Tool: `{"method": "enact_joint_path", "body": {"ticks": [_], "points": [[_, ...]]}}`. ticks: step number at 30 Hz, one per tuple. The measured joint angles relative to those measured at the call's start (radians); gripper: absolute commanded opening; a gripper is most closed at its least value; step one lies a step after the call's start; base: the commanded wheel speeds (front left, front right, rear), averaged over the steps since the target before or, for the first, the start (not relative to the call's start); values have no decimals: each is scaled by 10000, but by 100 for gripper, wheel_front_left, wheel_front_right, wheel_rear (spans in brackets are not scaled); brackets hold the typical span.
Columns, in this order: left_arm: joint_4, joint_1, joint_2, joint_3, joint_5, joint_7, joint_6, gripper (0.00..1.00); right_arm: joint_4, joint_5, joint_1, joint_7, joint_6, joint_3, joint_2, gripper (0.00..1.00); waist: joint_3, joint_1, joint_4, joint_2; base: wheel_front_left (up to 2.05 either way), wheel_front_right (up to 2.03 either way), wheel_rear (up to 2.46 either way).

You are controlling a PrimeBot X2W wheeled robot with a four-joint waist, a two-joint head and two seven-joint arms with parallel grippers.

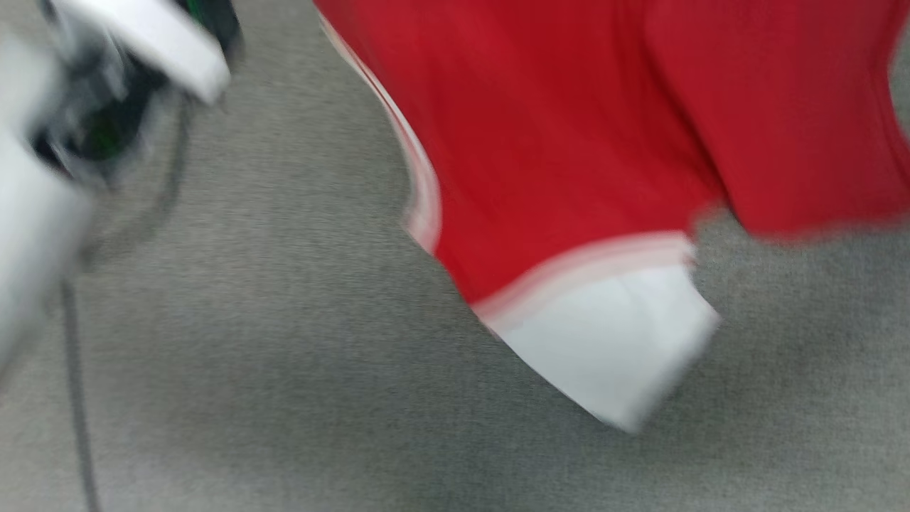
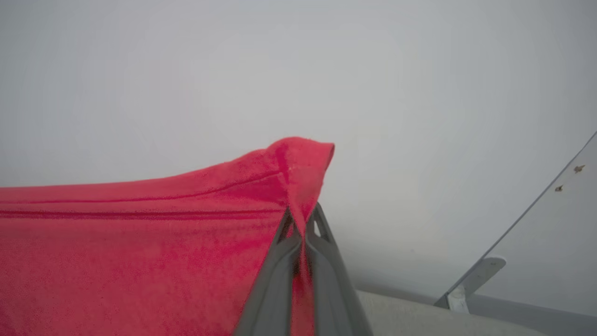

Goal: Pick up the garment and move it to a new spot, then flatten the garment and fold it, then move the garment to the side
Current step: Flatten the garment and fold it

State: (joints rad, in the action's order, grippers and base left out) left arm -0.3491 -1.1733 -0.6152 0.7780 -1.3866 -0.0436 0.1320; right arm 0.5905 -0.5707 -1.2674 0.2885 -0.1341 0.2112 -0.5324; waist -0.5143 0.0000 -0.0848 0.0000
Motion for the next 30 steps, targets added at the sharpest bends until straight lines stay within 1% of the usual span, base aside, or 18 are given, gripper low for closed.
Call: {"method": "enact_joint_path", "body": {"ticks": [3, 7, 11, 15, 18, 22, 25, 26, 28, 30], "points": [[-986, -1677, 267, -318, 21, 102, 2, 0, 558, 372, -1082, -606, -8, -593, 435, 0, -329, 0, 232, 0, 0, 0, 0], [-2351, -3803, 491, -420, 435, 238, 4, 0, 1070, 859, -2334, -1484, -12, -903, 928, 0, -601, 0, 627, 0, 0, 0, 0], [-3212, -5631, 884, -477, 796, 138, 4, 0, 1526, 1216, -3353, -2224, -12, -1074, 1030, 0, -726, 0, 914, 0, 0, 0, 0], [-3545, -6513, 1292, -683, 658, -418, 10, 0, 1942, 1239, -3926, -2828, -13, -1202, 988, 0, -705, 0, 939, 0, 0, 0, 0], [-3338, -6193, 1411, -562, 284, -543, 10, 0, 2226, 1185, -3762, -2892, -13, -970, 872, 0, -684, 0, 875, 0, 0, 0, 0], [-2660, -4624, 1300, -276, -313, -815, 2, 0, 2105, 518, -2564, -2644, -6, -249, 713, 0, -674, 0, 766, 0, 0, 0, 0], [-1626, -3098, 1032, 38, -669, -1252, 0, 0, 1524, -244, -1207, -2410, 2, 309, 525, 0, -647, 0, 718, 0, 0, 0, 0], [-1279, -2577, 897, 226, -642, -1375, 0, 0, 1248, -539, -726, -2326, 8, 502, 424, 0, -638, 0, 706, 0, 0, 0, 0], [-554, -1450, 709, 403, -853, -1741, -2, 0, 616, -1058, 359, -2232, 6, 788, 146, 0, -617, 0, 701, 0, 0, 0, 0], [121, -272, 466, 635, -842, -1971, -2, 0, -84, -1478, 1496, -2071, 8, 1030, -215, 0, -546, 0, 681, 0, 0, 0, 0]]}}
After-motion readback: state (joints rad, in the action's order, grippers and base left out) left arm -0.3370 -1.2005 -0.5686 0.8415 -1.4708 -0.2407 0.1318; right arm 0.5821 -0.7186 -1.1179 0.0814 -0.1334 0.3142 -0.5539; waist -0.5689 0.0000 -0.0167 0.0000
